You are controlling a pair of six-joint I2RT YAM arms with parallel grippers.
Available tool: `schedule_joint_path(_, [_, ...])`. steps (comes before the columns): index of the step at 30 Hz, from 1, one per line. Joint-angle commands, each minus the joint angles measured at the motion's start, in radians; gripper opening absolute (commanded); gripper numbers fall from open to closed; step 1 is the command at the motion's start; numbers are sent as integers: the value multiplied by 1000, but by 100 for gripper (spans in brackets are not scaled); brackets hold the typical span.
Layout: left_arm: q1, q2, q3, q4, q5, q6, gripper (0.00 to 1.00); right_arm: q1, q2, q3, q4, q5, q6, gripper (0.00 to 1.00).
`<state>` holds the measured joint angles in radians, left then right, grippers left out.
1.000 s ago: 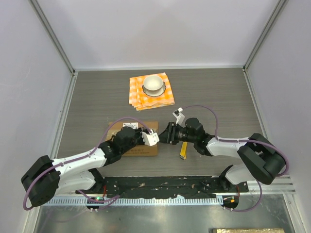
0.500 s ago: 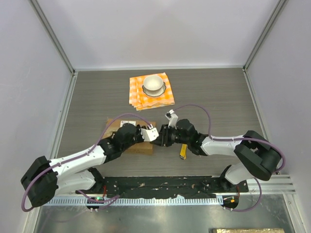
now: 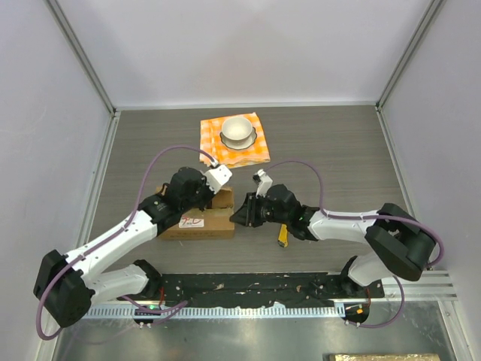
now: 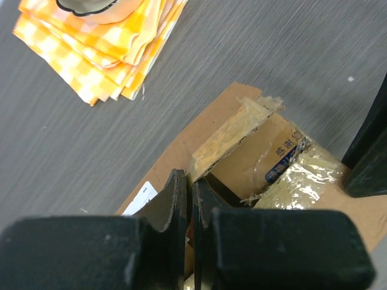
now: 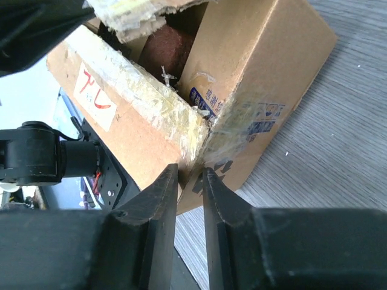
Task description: Unpack the express box
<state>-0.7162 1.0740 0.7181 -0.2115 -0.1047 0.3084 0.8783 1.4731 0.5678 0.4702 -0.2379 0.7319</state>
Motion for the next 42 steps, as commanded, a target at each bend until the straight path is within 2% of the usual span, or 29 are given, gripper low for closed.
schedule_joint_path(1, [46,-23,121,46,184,-186,0,28,-25,-28,-441,194,-129,16])
schedule_joint_path(2, [46,-25,119,22,198,-193,0,31,-49,-14,-505,213,-141,17])
schedule_joint_path(5, [40,-29,92,-14,345,-166,0,31,-181,23,-567,313,-218,38])
schedule_joint_path(6, [34,-29,81,-14,393,-154,0,34,-215,33,-567,340,-244,49])
schedule_joint_path(9, [8,-26,49,-34,473,-80,0,41,-298,63,-530,451,-366,57])
schedule_joint_path(14, [-31,-32,63,-87,539,11,0,63,-358,38,-372,493,-582,61])
schedule_joint_path(17, [-51,-34,73,-132,573,70,0,132,-369,20,-309,554,-662,62])
schedule_joint_path(22, [-72,-46,67,-170,614,106,0,324,-372,3,-243,736,-909,63])
schedule_joint_path(31, [-83,-75,34,-135,635,100,0,508,-335,-3,-127,807,-1042,61])
schedule_joint_path(34, [-94,-77,27,-92,646,95,0,531,-280,30,-114,790,-1063,59])
schedule_joint_path(37, [-106,-77,30,-62,663,87,0,533,-247,53,-111,724,-1056,48])
schedule_joint_path(38, [-109,-77,30,-57,663,84,0,533,-226,60,-119,715,-1049,33])
schedule_joint_path(39, [-109,-77,33,-49,663,83,0,533,-218,69,-133,713,-1043,24])
schedule_joint_path(41, [-109,-86,37,-49,633,77,12,533,-217,75,-169,716,-1030,4])
schedule_joint_path(42, [-108,-89,38,-52,617,77,23,534,-230,72,-176,732,-1022,1])
